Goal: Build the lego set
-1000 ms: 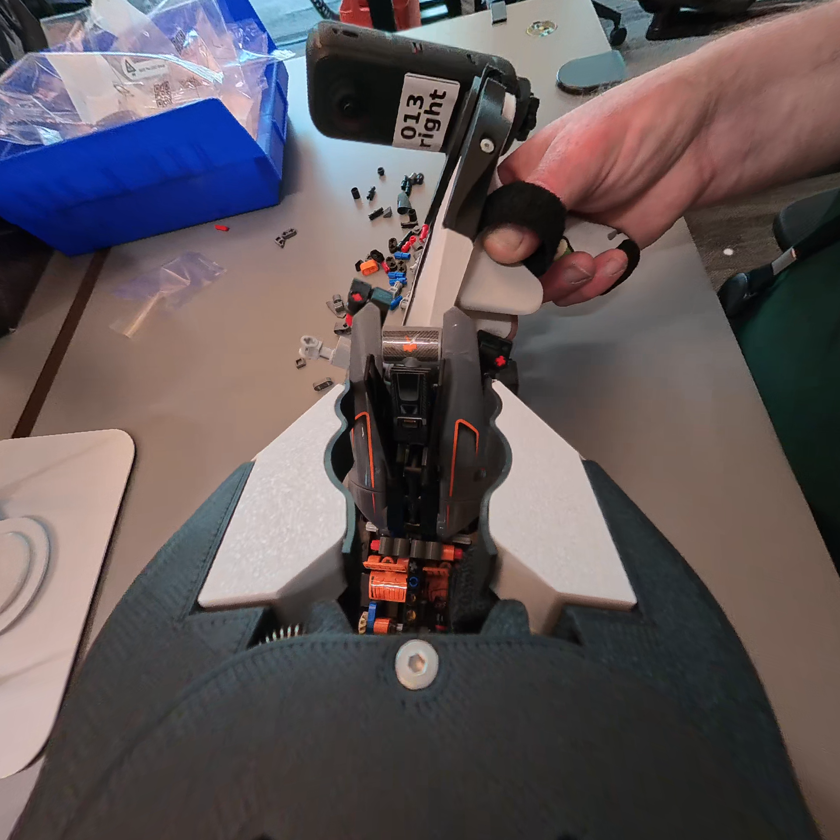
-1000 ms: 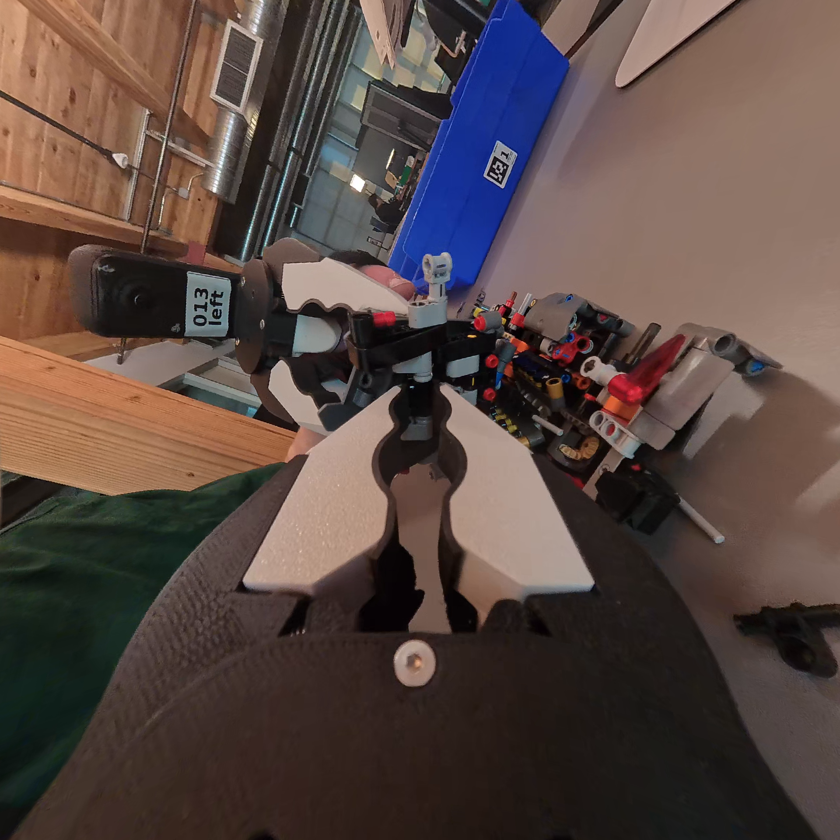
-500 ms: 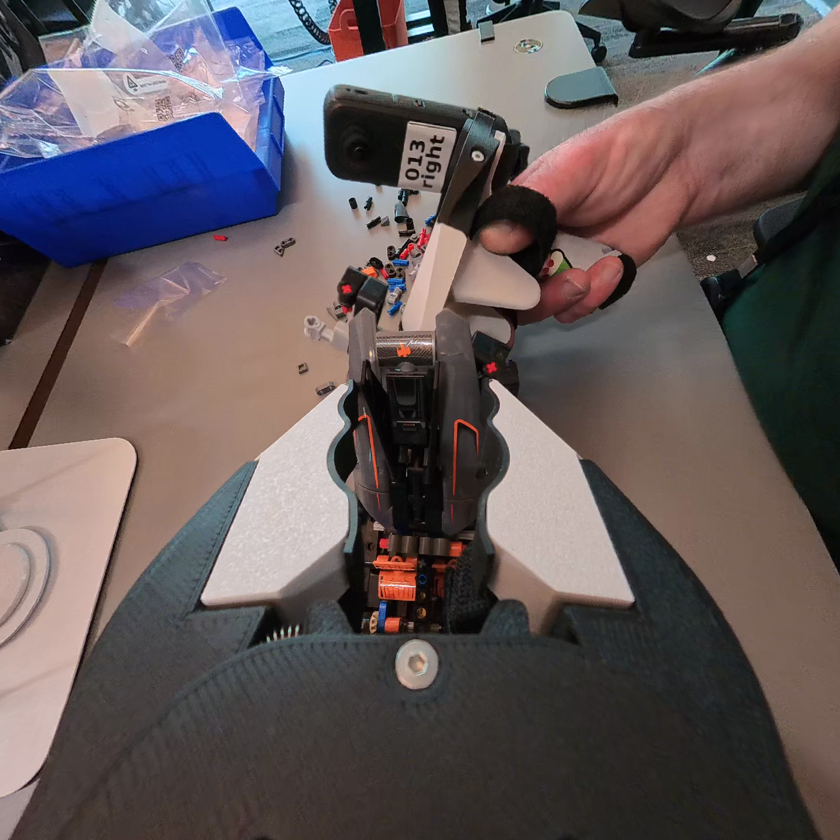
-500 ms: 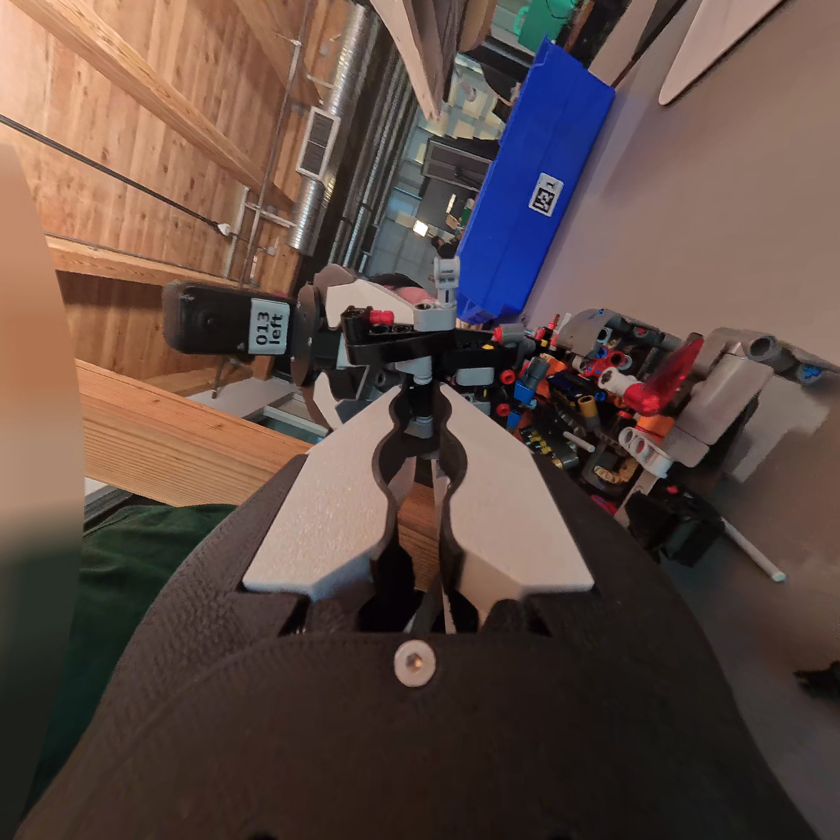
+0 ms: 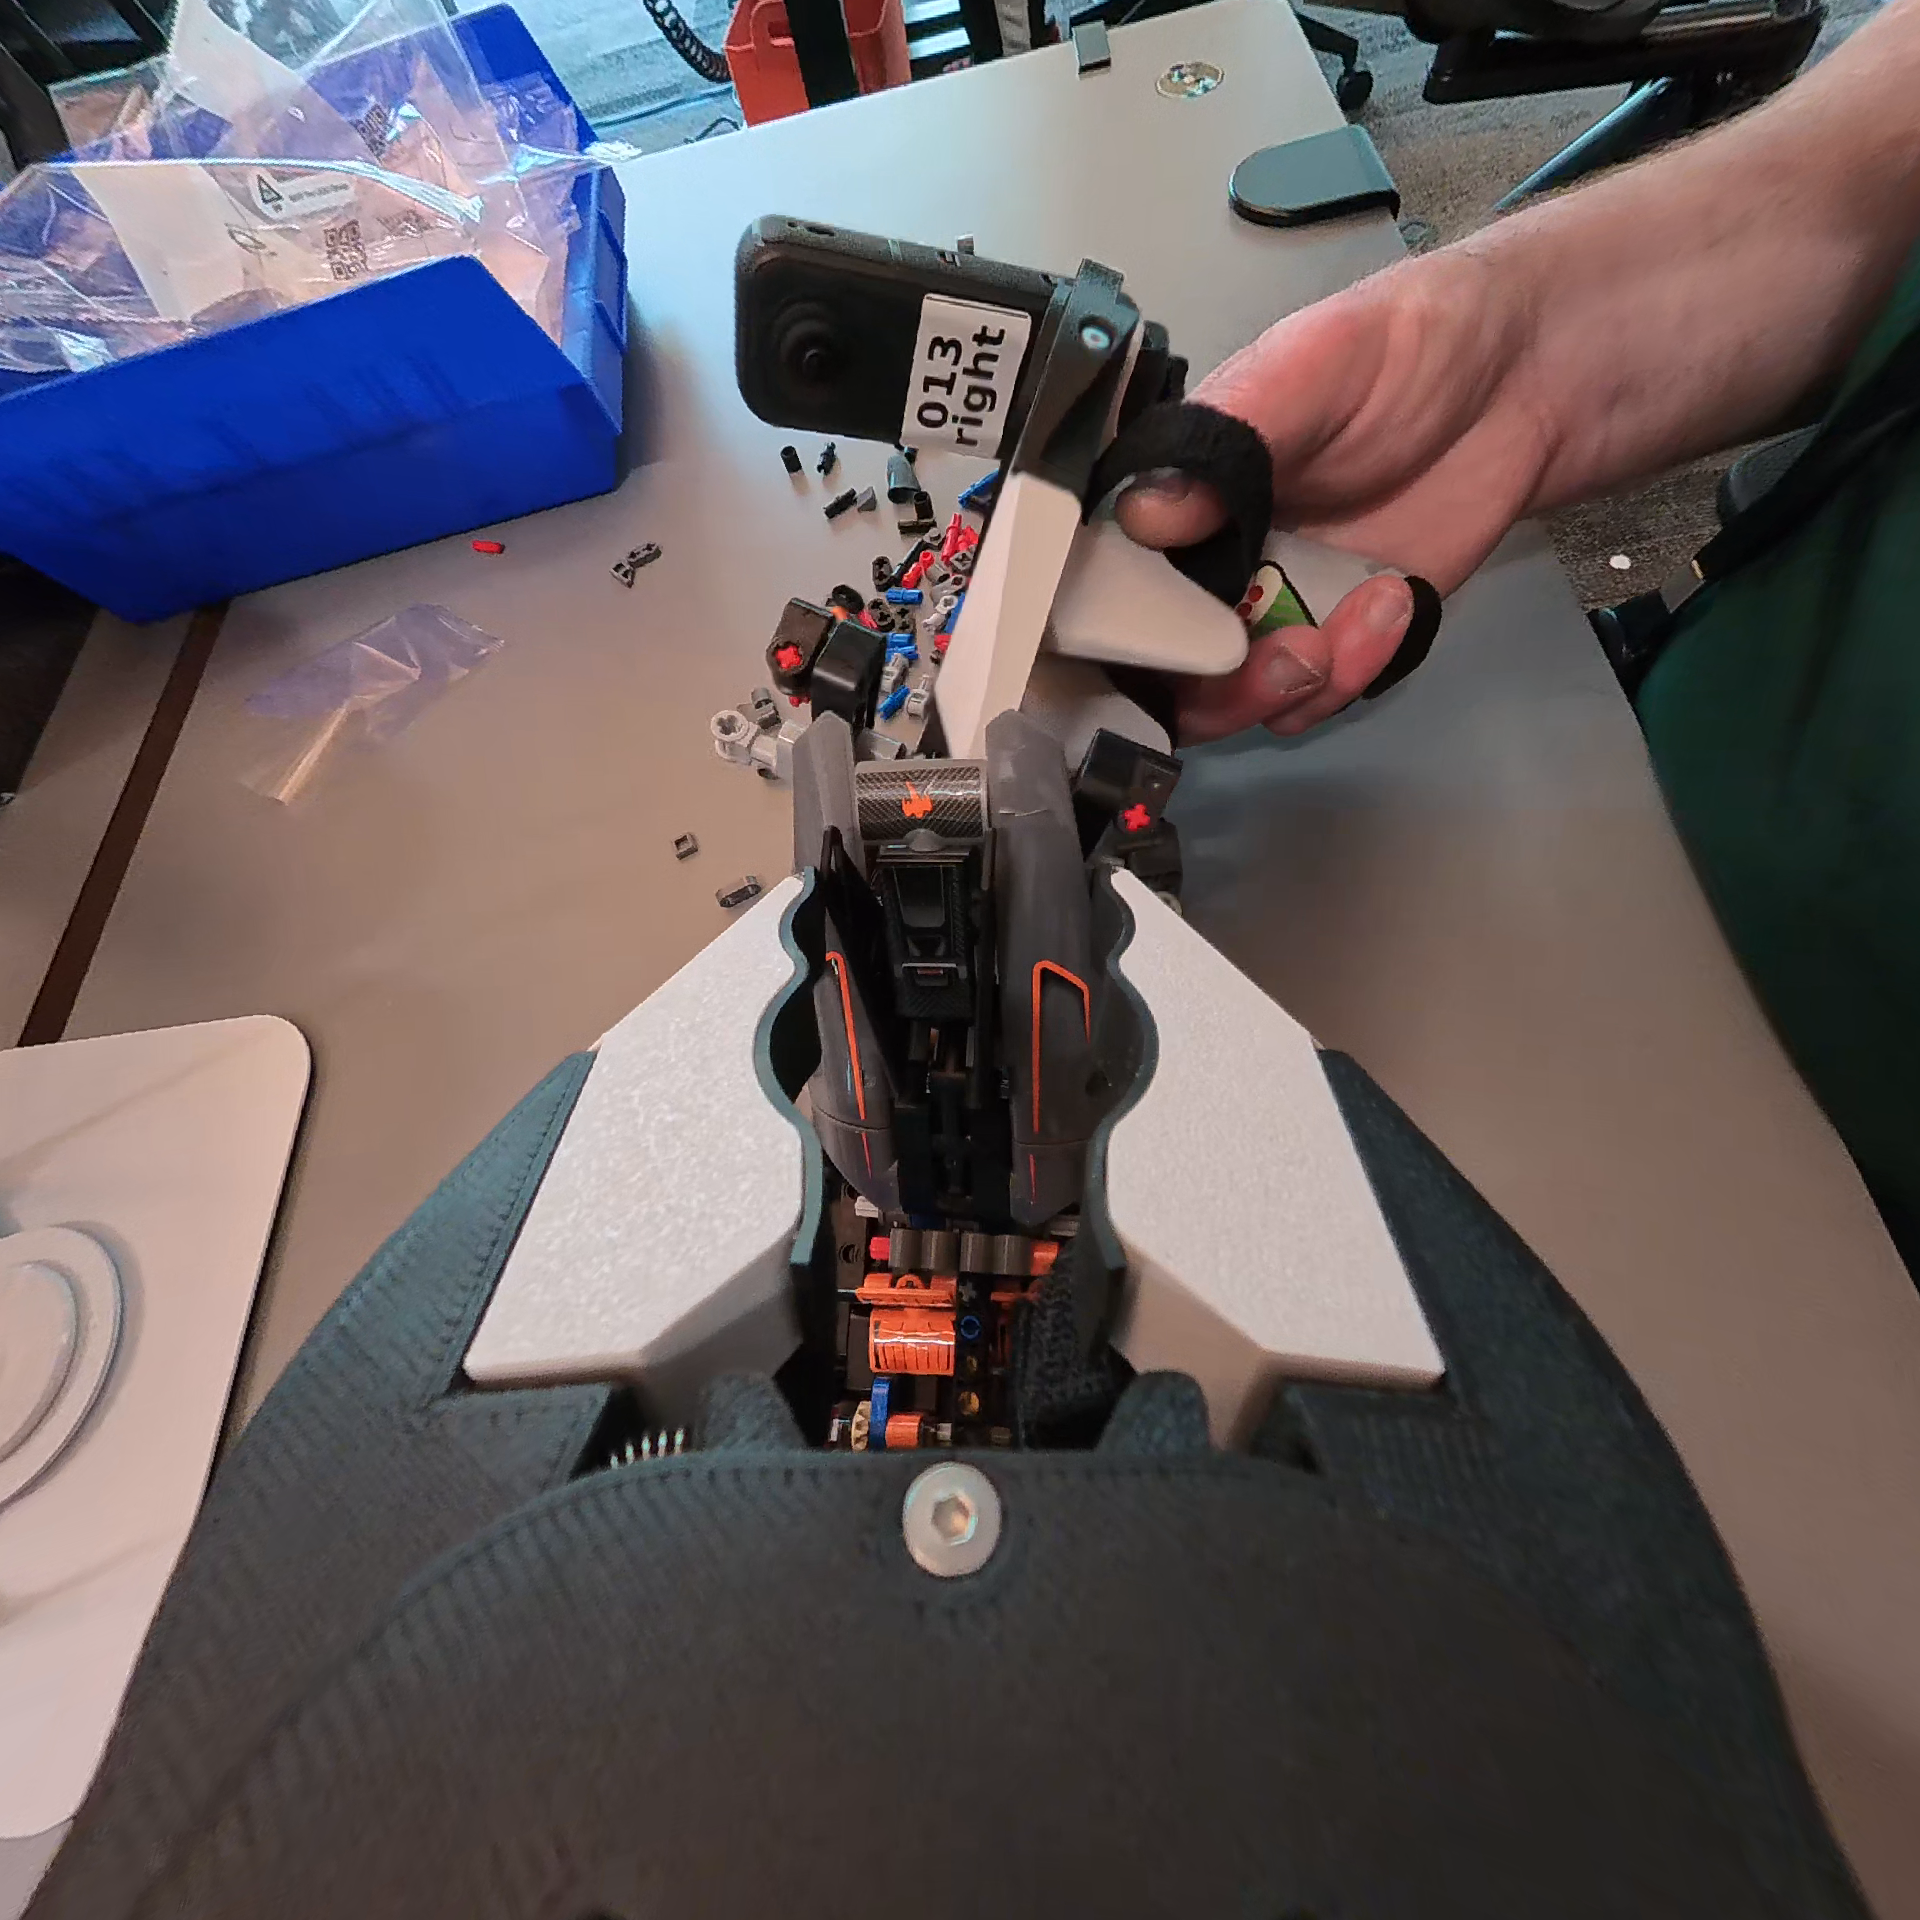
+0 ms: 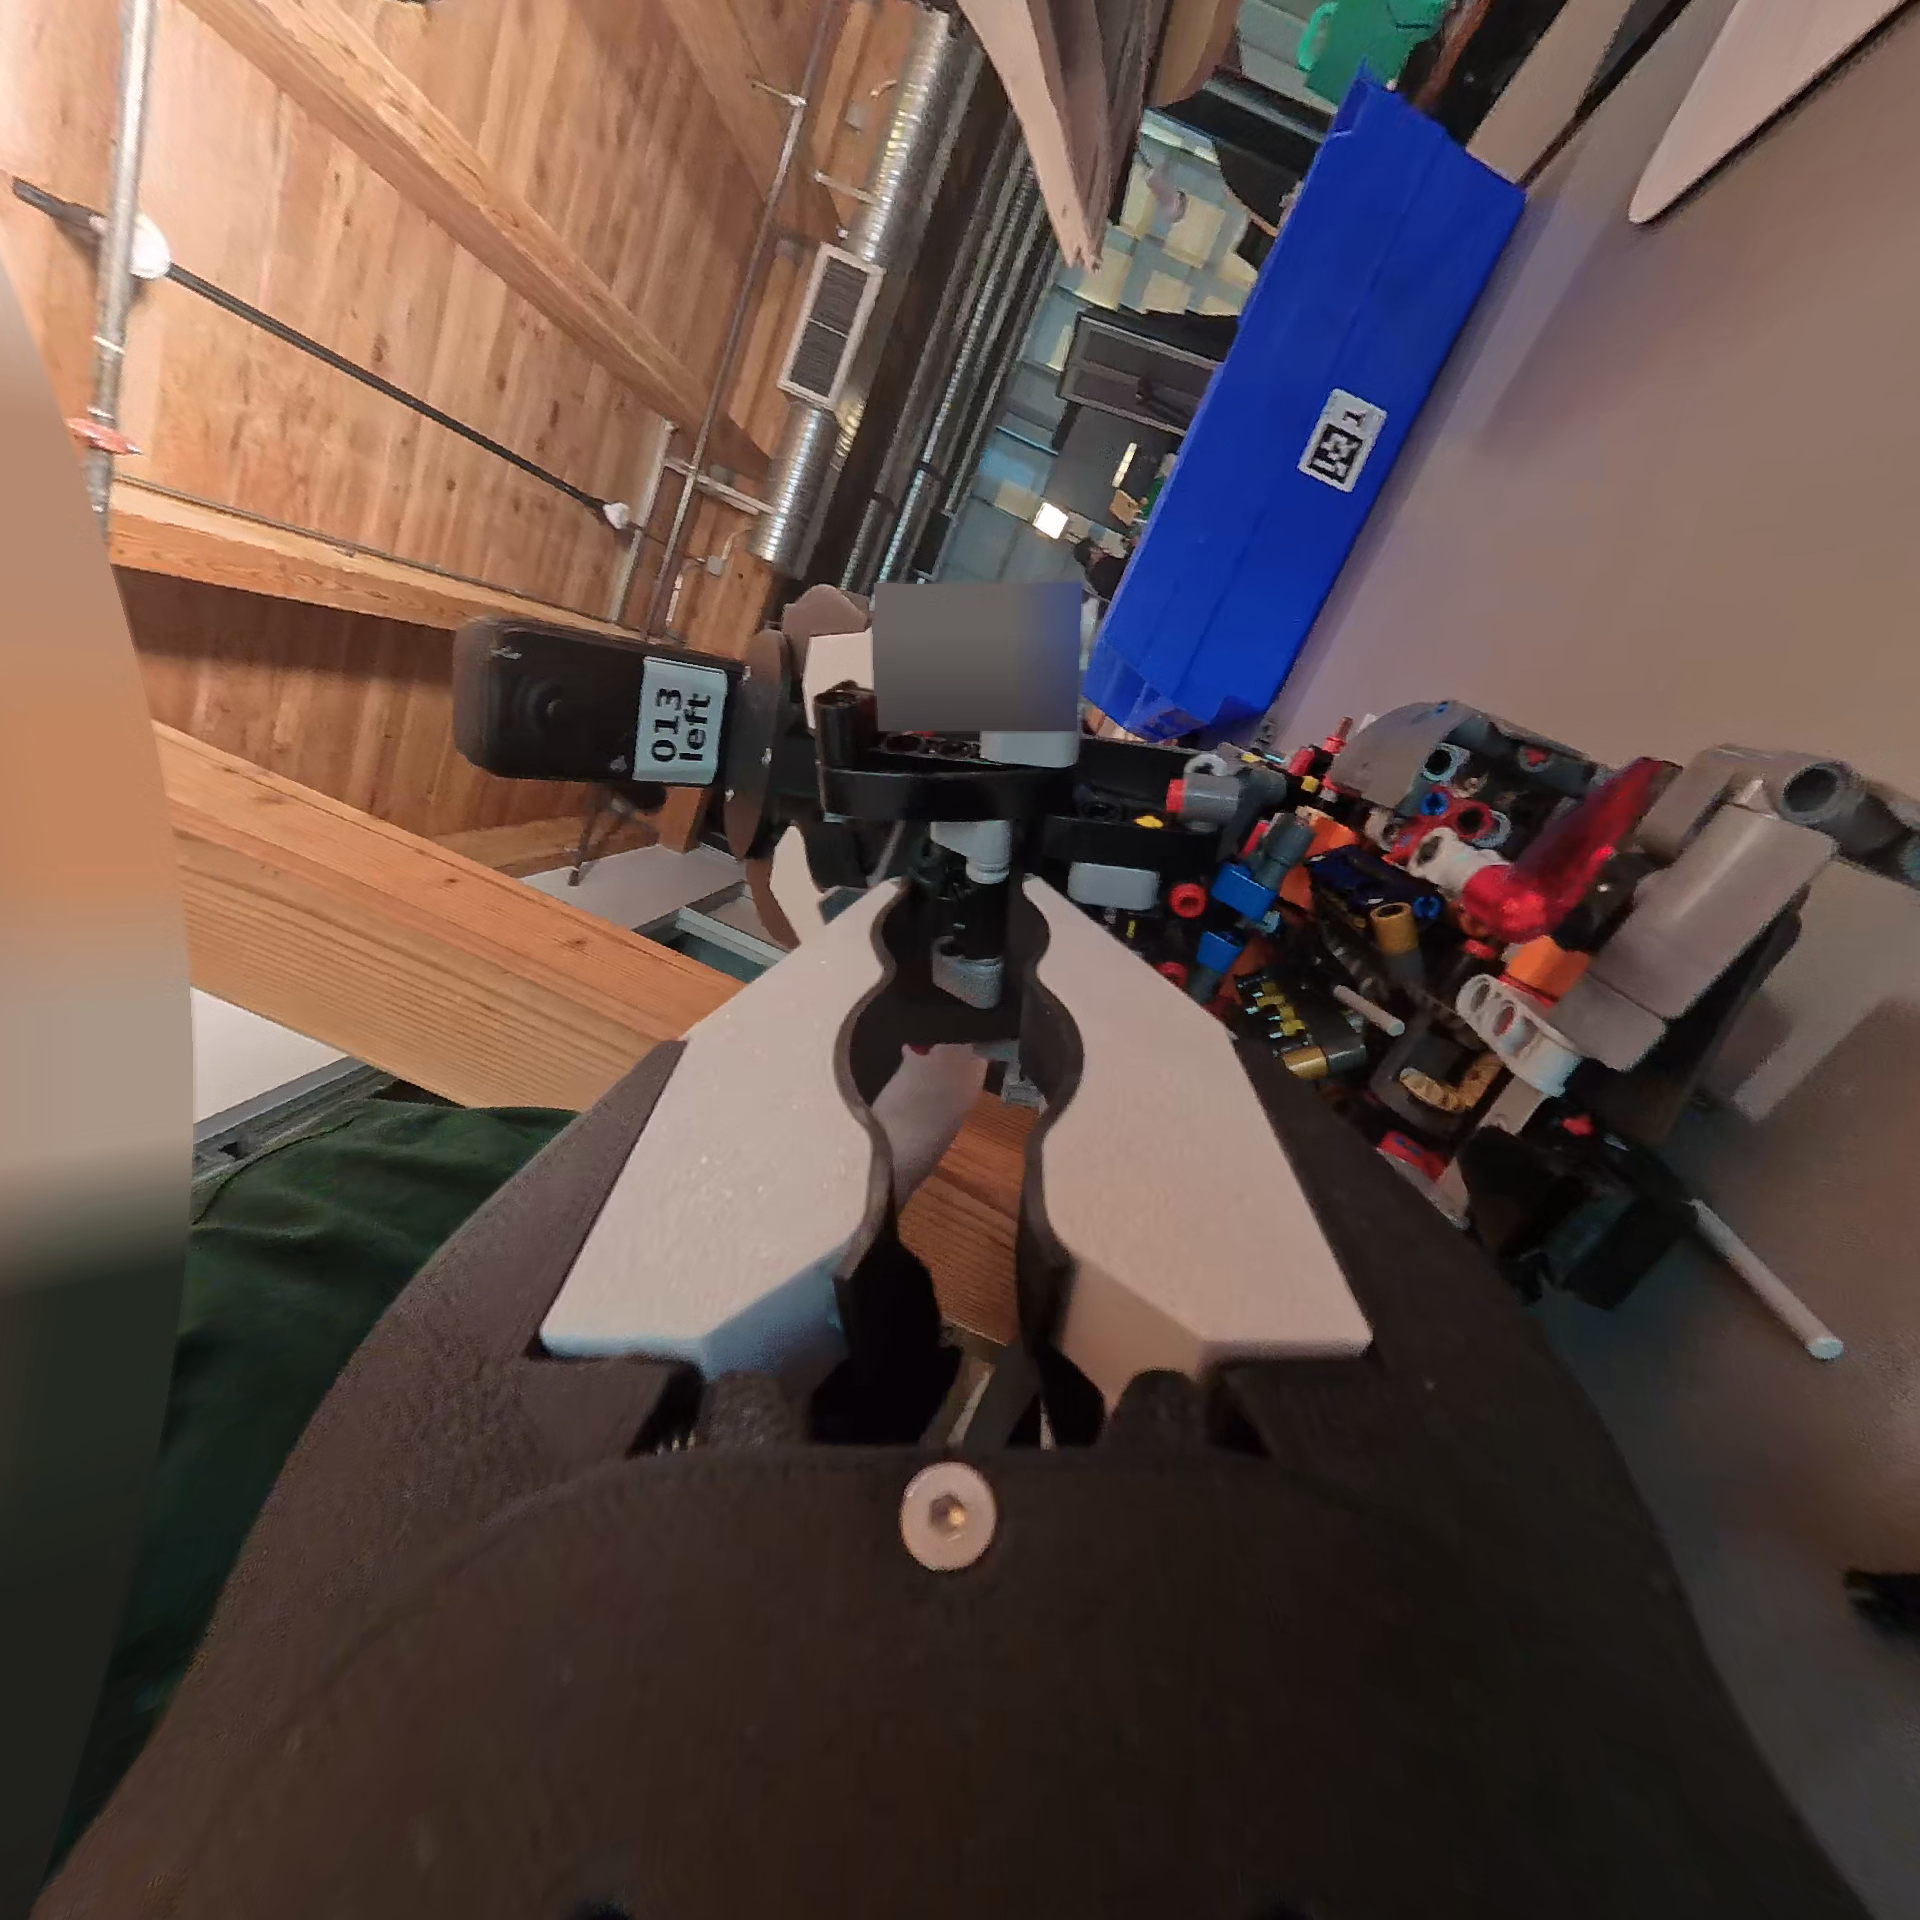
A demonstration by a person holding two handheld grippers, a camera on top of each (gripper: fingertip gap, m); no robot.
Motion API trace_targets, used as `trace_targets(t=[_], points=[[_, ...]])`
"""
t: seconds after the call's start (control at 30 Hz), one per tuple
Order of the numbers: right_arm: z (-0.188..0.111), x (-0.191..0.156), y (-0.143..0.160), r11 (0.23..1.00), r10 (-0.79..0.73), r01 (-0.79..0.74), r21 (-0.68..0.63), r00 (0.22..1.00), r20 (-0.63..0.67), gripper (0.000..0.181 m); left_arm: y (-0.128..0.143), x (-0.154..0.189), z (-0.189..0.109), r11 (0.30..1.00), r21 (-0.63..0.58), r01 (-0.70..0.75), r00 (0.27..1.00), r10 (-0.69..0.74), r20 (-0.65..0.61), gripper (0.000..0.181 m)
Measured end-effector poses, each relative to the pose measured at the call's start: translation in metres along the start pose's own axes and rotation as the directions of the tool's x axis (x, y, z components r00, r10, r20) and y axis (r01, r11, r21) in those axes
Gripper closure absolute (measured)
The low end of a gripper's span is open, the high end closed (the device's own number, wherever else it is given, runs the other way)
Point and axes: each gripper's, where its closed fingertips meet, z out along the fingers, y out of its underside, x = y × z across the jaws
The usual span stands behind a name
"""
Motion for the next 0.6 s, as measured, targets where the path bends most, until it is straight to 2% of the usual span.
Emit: trace_targets(t=[0.6], points=[[-0.0021,-0.0064,0.0032,1.000,-0.019,0.019,0.002,0.999,0.033,0.158,-0.0003,-0.0006,0.0003,1.000,-0.010,0.002,1.000,-0.002,0.001,0.132]])
